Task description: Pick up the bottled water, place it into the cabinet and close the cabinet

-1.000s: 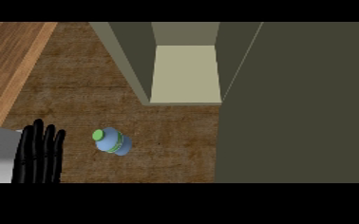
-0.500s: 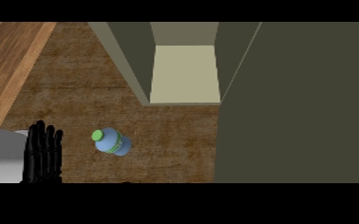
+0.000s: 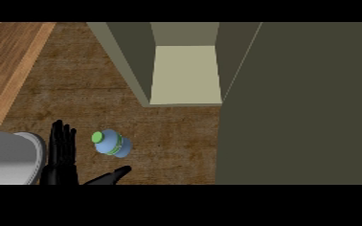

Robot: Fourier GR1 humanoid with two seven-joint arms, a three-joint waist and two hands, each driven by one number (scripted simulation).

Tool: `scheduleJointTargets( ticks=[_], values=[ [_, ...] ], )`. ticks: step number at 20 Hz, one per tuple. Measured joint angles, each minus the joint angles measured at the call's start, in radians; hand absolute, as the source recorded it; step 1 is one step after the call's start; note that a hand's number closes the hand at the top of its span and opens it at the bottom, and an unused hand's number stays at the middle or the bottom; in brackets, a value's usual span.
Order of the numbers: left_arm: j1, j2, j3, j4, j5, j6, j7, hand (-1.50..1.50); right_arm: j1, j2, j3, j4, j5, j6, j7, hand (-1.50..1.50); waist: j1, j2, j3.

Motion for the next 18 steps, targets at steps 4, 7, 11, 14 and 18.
scheduleJointTargets(
  ticks=[4, 7, 11, 14, 18],
  values=[
    [-0.046, -0.004, 0.067, 0.157, 0.076, -0.033, -0.12, -1.5, 0.046, -0.009, 0.005, -0.002, 0.003, 0.008, -0.038, -1.5, -0.001, 0.0, 0.0],
    [-0.079, -0.005, 0.103, 0.254, 0.119, -0.045, -0.193, -1.5, 0.076, -0.018, 0.005, -0.001, 0.005, 0.019, -0.072, -1.5, -0.001, 0.0, 0.0],
    [-0.12, -0.009, 0.127, 0.401, 0.16, -0.048, -0.304, -1.5, 0.135, -0.031, 0.032, -0.002, 0.01, 0.032, -0.12, -1.5, -0.003, 0.0, 0.0],
    [-0.17, -0.009, 0.158, 0.518, 0.193, -0.098, -0.365, -1.5, 0.161, -0.044, 0.03, -0.002, 0.011, 0.04, -0.144, -1.5, -0.004, 0.001, 0.0],
    [-0.222, -0.004, 0.184, 0.65, 0.24, -0.196, -0.436, -1.5, 0.198, -0.057, 0.03, -0.001, 0.012, 0.05, -0.18, -1.5, -0.007, 0.001, 0.0]
  ],
)
